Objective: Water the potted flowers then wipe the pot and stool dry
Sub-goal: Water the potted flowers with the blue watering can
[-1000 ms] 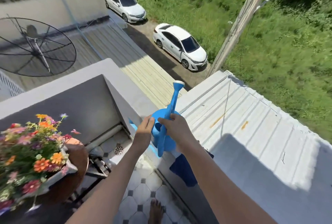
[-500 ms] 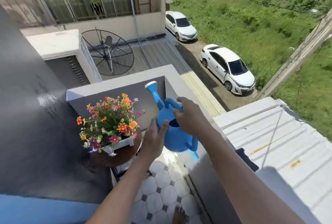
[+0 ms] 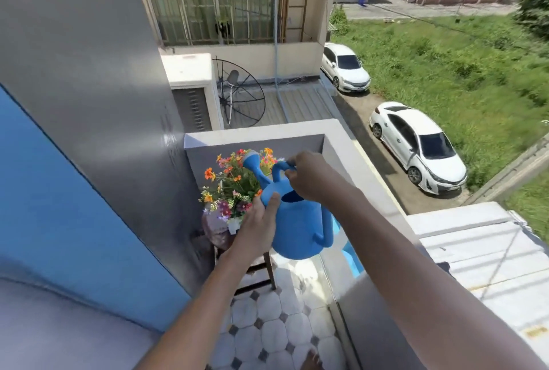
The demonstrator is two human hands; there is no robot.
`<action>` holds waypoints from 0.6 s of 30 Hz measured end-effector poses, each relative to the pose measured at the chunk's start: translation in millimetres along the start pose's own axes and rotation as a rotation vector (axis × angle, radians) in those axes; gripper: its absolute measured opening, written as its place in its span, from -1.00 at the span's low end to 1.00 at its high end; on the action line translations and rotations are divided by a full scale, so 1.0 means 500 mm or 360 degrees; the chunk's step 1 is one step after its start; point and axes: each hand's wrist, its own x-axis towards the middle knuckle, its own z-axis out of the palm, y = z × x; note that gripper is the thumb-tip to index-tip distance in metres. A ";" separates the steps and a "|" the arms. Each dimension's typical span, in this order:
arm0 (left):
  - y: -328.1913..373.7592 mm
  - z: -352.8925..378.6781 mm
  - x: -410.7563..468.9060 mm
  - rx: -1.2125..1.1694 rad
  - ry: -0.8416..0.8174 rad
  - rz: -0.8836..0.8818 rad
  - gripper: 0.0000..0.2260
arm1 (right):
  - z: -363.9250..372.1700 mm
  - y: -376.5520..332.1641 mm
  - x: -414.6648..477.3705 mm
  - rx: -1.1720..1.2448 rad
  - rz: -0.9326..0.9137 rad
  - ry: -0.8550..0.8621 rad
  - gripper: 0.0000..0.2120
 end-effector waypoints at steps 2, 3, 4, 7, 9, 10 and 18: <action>0.003 -0.010 -0.009 0.0007 -0.0017 -0.0025 -0.44 | -0.001 -0.013 0.005 -0.0016 -0.0016 -0.0018 -0.80; 0.004 -0.016 -0.013 0.0006 -0.0018 -0.0030 -0.44 | -0.002 -0.022 0.008 -0.0036 -0.0017 -0.0033 -0.81; 0.005 -0.020 -0.016 -0.0004 -0.0017 -0.0038 -0.44 | -0.004 -0.029 0.012 -0.0055 -0.0018 -0.0049 -0.83; 0.009 -0.032 -0.021 -0.0013 -0.0001 -0.0064 -0.47 | -0.007 -0.050 0.022 -0.0090 -0.0022 -0.0087 -0.86; 0.010 -0.038 -0.018 -0.0020 0.0008 -0.0092 -0.46 | -0.005 -0.061 0.027 -0.0109 -0.0028 -0.0109 -0.84; 0.009 -0.039 -0.015 -0.0012 0.0006 -0.0102 -0.44 | -0.004 -0.064 0.030 -0.0119 -0.0031 -0.0116 -0.83; -0.006 -0.038 0.008 -0.0023 0.0002 -0.0131 -0.36 | 0.006 -0.064 0.058 -0.0125 -0.0021 -0.0138 -0.79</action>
